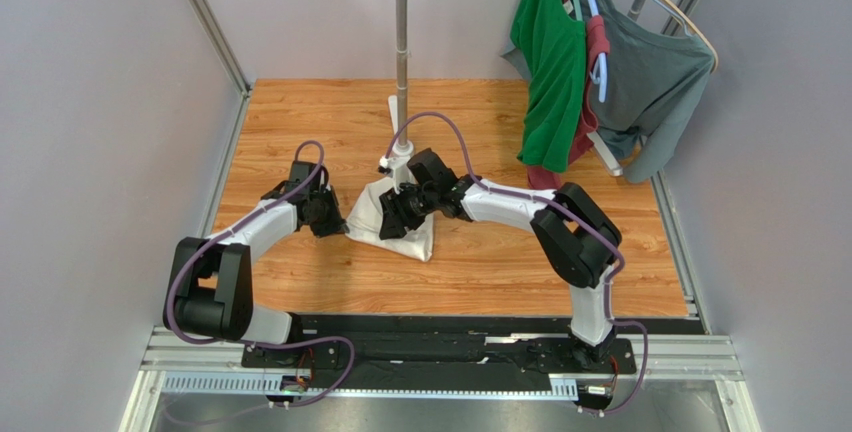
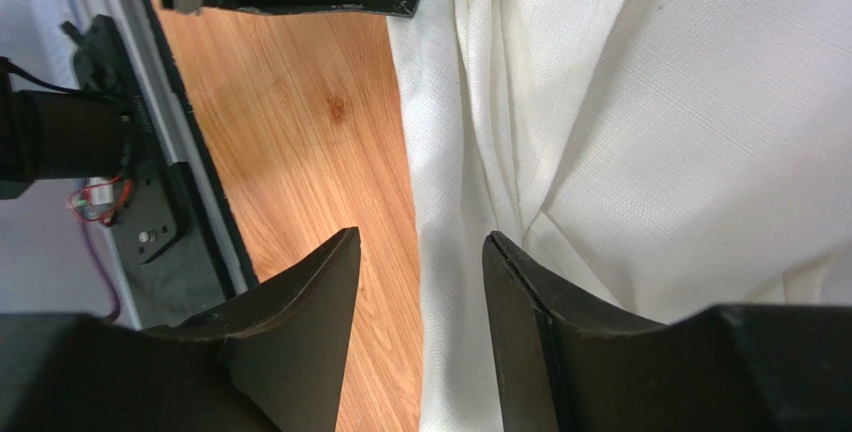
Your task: Fold the napkin, place the utensils inside, and roll it up
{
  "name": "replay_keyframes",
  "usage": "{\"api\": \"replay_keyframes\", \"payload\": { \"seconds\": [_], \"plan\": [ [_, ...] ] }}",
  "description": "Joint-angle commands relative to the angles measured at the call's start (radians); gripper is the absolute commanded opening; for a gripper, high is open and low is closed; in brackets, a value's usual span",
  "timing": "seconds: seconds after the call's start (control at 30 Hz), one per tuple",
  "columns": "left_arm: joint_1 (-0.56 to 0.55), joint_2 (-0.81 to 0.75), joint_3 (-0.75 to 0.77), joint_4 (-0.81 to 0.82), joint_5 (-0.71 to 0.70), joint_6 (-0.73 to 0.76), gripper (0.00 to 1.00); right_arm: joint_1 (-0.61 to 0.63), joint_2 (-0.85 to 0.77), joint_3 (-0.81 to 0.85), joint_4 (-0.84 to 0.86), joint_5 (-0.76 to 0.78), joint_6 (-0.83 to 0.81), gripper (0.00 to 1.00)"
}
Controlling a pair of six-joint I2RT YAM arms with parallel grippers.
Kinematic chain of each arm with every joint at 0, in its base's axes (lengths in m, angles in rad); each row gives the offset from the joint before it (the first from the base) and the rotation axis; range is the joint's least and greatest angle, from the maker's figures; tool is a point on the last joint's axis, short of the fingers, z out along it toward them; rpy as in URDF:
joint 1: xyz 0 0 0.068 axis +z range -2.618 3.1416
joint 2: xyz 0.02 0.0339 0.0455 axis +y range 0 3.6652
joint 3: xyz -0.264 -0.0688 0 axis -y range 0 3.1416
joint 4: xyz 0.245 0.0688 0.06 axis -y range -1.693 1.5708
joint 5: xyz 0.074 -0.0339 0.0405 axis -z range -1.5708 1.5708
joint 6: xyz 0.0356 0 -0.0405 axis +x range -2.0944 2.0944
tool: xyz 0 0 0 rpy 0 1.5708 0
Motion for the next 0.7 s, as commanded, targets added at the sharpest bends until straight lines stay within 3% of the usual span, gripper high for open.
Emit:
{"api": "replay_keyframes", "payload": {
  "seconds": [0.0, 0.3, 0.67],
  "plan": [
    [-0.005, 0.015, 0.021, -0.029, -0.028, 0.026, 0.00, 0.063, -0.141, -0.082, 0.051, 0.258, -0.096, 0.52],
    [-0.006, 0.012, 0.024, -0.038, -0.031, 0.026, 0.00, 0.161, -0.248, -0.221, 0.011, 0.444, -0.118, 0.53],
    [-0.006, 0.001, 0.030, -0.052, -0.037, 0.024, 0.00, 0.190, -0.277, -0.302, 0.014, 0.502, -0.098, 0.50]
  ]
}}
